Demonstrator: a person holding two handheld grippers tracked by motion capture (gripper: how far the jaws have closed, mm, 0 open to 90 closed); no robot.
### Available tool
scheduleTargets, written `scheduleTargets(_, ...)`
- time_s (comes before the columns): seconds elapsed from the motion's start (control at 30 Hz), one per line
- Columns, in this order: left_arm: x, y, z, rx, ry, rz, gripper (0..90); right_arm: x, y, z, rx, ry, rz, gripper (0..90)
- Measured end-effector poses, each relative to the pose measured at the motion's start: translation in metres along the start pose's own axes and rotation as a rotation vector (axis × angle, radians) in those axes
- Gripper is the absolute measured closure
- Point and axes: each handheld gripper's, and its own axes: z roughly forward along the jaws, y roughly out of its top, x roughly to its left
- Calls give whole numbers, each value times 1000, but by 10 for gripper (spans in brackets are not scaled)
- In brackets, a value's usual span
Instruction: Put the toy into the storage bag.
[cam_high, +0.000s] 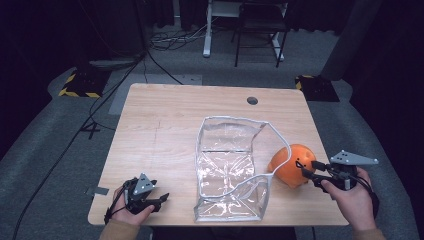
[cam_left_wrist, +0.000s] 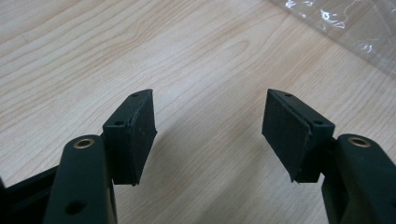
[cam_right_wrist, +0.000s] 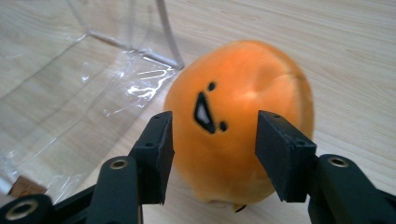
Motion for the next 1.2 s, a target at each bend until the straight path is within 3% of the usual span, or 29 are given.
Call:
scheduleTargets(0.43,3,-5,1,10,7,-10,337,-15,19,-2,-20,-53,10,476)
scheduleTargets(0.67,8,-7,2,-5,9,-23,330,-26,22,11,-1,-77,34,439)
scheduleTargets(0.9,8,-7,2,-3,13,-20,324,-34,20,29,13,-45,93,401)
scheduleTargets(1.0,8,-7,2,-3,14,-20,324,-32,20,33,28,2,103,523)
scheduleTargets(1.1,8,-7,2,-3,13,-20,323,-25,26,30,50,9,53,690)
scheduleTargets(1.2,8,-6,2,-1,16,-21,323,-20,31,27,52,1,22,745)
